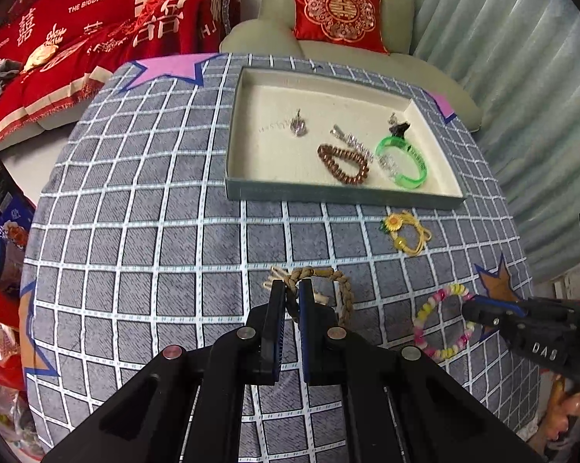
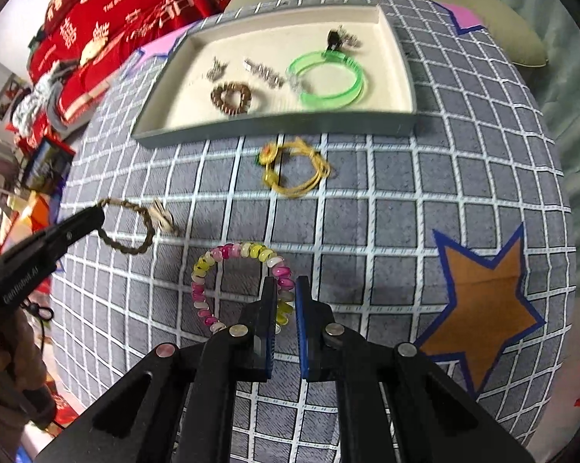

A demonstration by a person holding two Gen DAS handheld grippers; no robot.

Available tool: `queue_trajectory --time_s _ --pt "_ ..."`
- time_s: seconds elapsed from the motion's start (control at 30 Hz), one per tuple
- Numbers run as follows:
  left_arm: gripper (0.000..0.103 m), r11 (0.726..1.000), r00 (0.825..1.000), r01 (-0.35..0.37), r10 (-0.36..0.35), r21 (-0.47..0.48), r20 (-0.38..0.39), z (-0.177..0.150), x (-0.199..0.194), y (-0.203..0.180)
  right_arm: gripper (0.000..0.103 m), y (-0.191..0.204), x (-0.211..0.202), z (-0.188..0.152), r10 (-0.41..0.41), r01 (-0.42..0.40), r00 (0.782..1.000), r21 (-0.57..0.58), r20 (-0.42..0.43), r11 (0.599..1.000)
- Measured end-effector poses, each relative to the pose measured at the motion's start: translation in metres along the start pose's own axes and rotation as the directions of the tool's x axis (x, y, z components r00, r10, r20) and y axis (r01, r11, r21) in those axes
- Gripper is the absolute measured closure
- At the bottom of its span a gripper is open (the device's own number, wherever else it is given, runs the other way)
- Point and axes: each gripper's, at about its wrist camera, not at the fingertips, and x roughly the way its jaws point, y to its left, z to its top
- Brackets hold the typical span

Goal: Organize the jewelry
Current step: 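Carry the rope hair tie and beaded bracelet into the tray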

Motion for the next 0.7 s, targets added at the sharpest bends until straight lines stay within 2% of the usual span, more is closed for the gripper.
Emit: queue_trajectory --time_s 0.13,0.7 --pt "0.086 1.0 1.0 0.004 -0.004 0.0 0.023 0.009 -0.007 -0.002 0.093 -0.004 -0.013 0.01 0.01 -0.011 0.999 0.019 0.03 1.0" --pt "0.086 1.0 0.996 -0.001 0.002 -0.012 0.092 0.059 -0.007 -0.006 0.093 -0.012 -0.02 0.079 0.03 -0.036 0.993 0.05 0.111 0.998"
